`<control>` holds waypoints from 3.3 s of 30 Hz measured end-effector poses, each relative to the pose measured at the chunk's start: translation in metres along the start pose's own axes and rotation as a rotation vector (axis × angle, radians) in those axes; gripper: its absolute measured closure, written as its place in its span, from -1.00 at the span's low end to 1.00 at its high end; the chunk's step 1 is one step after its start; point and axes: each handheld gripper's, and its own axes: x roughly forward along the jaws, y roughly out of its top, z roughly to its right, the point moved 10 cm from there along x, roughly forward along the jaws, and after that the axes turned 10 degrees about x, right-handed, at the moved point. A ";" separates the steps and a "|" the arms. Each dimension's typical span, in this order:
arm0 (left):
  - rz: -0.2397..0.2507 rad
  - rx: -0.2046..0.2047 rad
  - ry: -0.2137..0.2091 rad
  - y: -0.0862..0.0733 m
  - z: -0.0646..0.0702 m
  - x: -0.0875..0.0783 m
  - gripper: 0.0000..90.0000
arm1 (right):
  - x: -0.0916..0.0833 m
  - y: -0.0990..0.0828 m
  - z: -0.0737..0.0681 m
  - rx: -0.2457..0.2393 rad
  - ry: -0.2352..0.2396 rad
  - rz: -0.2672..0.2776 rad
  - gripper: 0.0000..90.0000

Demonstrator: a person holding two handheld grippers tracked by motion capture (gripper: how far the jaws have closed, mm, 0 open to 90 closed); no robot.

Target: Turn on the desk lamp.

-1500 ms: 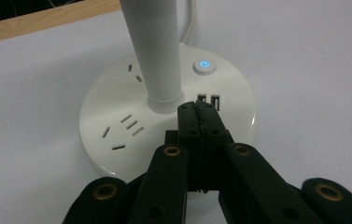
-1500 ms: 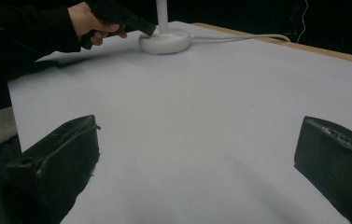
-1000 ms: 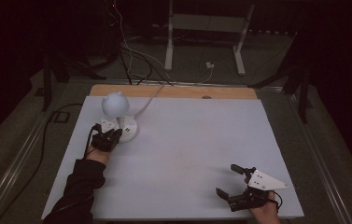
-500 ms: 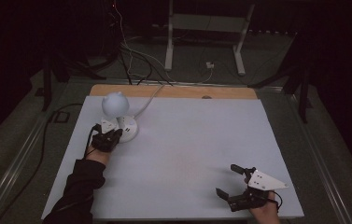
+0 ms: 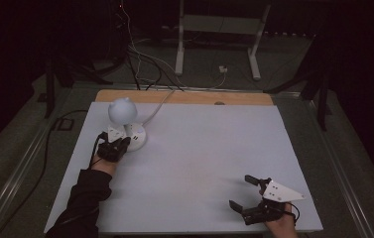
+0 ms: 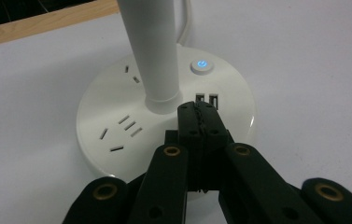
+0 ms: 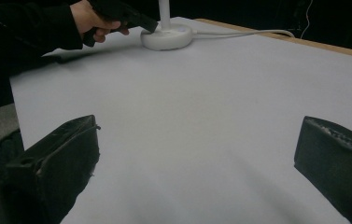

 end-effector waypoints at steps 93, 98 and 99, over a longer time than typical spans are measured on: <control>-0.046 -0.017 -0.161 -0.066 0.048 -0.114 -0.99 | 0.003 0.000 0.001 0.007 -0.003 -0.005 -1.00; -0.047 0.009 -0.170 -0.076 0.051 -0.111 -0.99 | 0.003 0.000 0.001 0.006 -0.003 -0.008 -1.00; -0.053 0.020 -0.166 -0.078 0.052 -0.110 -0.99 | 0.004 -0.001 0.001 0.009 -0.002 -0.009 -1.00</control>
